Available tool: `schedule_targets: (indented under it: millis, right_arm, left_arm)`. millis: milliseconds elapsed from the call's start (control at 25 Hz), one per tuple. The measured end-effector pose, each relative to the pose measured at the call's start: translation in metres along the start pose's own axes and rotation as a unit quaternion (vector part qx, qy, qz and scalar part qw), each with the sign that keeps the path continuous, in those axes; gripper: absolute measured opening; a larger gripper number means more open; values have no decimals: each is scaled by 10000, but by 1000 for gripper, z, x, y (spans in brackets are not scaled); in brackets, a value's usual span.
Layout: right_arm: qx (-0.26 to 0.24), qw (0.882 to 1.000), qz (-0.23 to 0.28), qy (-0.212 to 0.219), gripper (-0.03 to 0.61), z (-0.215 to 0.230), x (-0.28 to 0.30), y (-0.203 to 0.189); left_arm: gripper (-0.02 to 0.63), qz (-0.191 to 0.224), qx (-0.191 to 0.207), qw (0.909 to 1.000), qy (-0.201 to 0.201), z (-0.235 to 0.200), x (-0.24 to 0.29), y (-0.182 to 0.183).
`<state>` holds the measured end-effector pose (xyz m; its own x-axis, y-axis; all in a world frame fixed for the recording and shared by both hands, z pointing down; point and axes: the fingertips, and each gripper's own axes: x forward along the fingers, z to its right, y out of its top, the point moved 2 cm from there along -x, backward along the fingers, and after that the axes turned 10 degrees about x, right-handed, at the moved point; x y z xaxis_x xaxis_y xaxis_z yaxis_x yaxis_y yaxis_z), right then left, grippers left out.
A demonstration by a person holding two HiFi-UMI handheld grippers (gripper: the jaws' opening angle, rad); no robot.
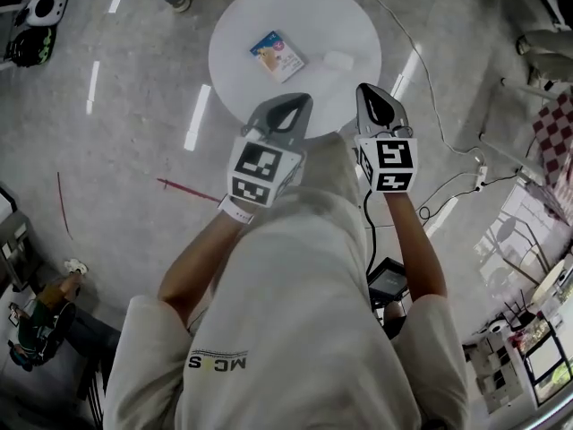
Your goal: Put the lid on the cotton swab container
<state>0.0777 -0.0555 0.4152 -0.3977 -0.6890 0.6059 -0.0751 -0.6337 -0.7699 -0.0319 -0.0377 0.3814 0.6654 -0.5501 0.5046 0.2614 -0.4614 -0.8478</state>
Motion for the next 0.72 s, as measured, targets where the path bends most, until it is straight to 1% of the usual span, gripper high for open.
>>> schedule_targets:
  millis: [280,560,720]
  right_arm:
    - [-138,9996,231,82,-3,-27,-46,22]
    - [-187,9987,464,69,-3,-42,-82,35]
    - [-63,9985,549,50,-3,-51,-96,34]
  left_arm:
    - [0,252,243,9993,-139,13,-30,22]
    - [0,422,445,9980,-182,23,-58,41]
    - [0,513,560,9968,-247,29,-73,49]
